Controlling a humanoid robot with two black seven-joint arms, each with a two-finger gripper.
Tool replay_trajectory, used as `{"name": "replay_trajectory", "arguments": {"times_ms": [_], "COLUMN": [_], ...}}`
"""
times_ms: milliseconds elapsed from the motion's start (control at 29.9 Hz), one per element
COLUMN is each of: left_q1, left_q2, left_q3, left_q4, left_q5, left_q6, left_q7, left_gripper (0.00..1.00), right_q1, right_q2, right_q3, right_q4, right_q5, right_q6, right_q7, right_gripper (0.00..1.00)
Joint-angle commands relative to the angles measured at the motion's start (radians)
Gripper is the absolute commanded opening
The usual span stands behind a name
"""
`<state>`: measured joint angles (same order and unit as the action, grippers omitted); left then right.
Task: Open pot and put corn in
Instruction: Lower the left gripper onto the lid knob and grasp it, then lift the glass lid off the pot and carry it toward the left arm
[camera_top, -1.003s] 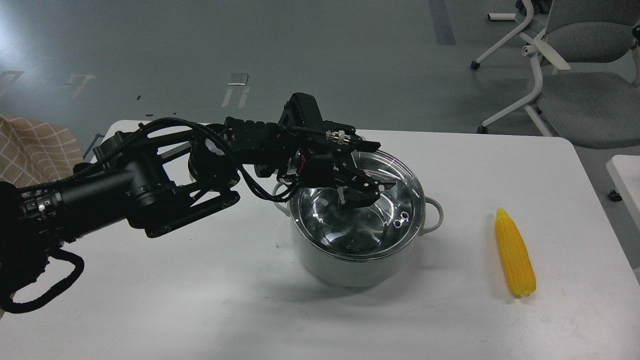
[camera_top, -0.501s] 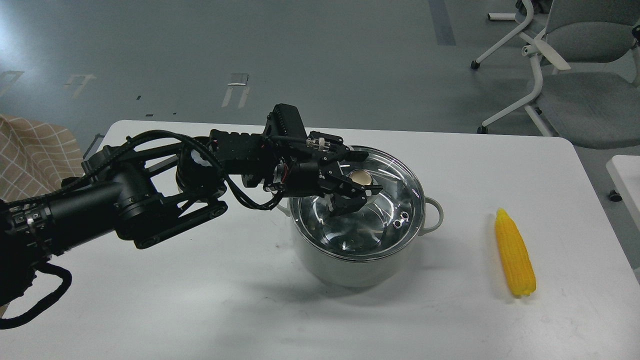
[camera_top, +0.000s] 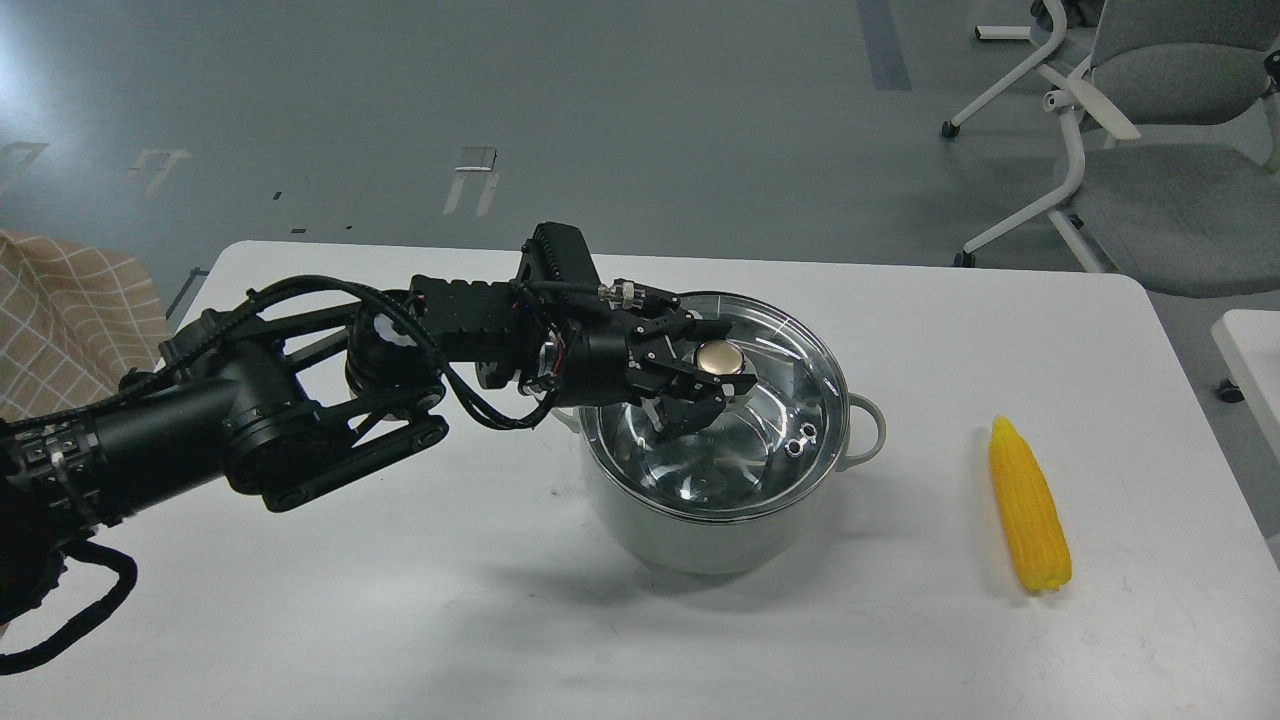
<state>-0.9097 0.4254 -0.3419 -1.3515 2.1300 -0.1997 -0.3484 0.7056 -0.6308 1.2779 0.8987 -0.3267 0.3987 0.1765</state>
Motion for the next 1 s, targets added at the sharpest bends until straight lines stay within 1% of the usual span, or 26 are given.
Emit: {"name": "replay_trajectory", "arguments": {"times_ms": [0, 435, 602, 869, 969], "left_q1": [0.0, 0.002, 0.0, -0.017, -0.024], "left_q2": [0.001, 0.001, -0.002, -0.001, 0.047], "left_q3": [0.0, 0.0, -0.019, -0.034, -0.055], "left_q4": [-0.001, -0.001, -0.012, -0.017, -0.041], "left_q5": [-0.001, -0.002, -0.004, -0.064, -0.081], "left_q6": [0.003, 0.003, 0.003, 0.002, -0.003], "left_q7": [-0.001, -0.006, -0.015, -0.018, -0.018], "left_gripper": [0.43, 0.43, 0.42, 0.42, 0.42], "right_q1": [0.0, 0.0, 0.0, 0.0, 0.0], "right_q2": [0.0, 0.0, 0.0, 0.002, 0.002], "right_q3": [0.0, 0.0, -0.002, 0.0, -0.002], "right_q4": [0.0, -0.001, -0.003, -0.001, -0.001], "right_q5": [0.0, 0.0, 0.0, 0.0, 0.0], "right_q6": [-0.001, 0.0, -0.001, -0.003, -0.003], "right_q7": [0.0, 0.0, 0.0, 0.0, 0.0], "right_gripper": [1.0, 1.0, 1.0, 1.0, 1.0]}}
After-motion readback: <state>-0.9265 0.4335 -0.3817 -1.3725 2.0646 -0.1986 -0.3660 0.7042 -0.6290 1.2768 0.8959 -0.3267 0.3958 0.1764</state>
